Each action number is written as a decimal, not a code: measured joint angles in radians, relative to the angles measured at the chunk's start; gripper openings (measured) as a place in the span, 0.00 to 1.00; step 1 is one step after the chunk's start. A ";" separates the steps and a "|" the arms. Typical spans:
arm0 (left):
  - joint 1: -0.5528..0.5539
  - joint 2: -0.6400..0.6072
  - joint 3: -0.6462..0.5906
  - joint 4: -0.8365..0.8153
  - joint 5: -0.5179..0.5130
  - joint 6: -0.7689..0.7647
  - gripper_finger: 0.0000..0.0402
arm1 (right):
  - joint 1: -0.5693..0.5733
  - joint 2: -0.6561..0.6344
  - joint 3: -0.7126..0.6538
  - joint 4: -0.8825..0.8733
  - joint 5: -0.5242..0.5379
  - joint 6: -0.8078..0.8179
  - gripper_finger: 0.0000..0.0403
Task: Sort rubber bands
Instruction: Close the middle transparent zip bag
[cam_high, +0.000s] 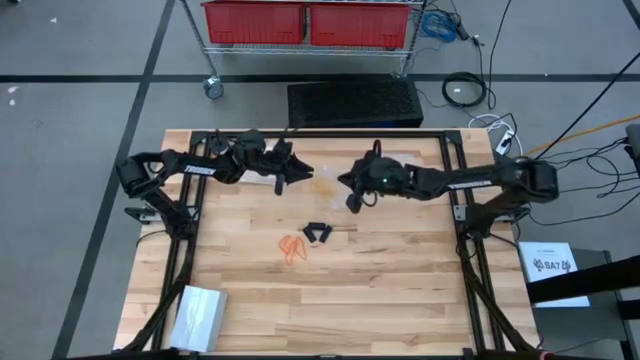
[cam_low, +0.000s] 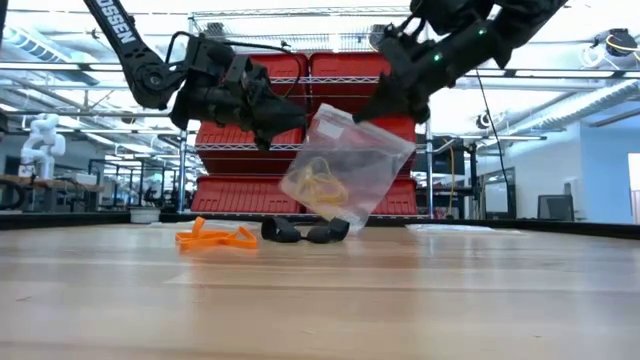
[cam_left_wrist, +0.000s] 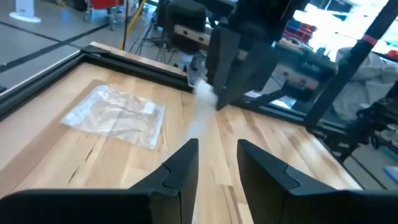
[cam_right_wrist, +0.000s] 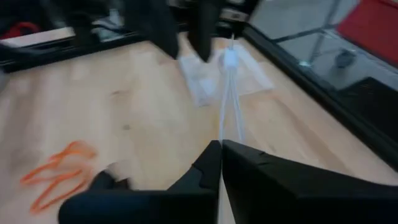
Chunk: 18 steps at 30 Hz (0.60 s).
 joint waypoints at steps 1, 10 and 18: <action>-0.003 0.000 0.003 -0.002 0.000 0.006 0.29 | 0.000 -0.012 0.000 -0.006 -0.023 -0.005 0.00; -0.058 0.000 0.106 -0.211 -0.050 0.158 0.31 | 0.008 -0.034 0.000 -0.061 -0.109 -0.010 0.00; -0.108 0.000 0.172 -0.289 -0.071 0.207 0.39 | 0.014 -0.034 0.000 -0.071 -0.111 -0.022 0.00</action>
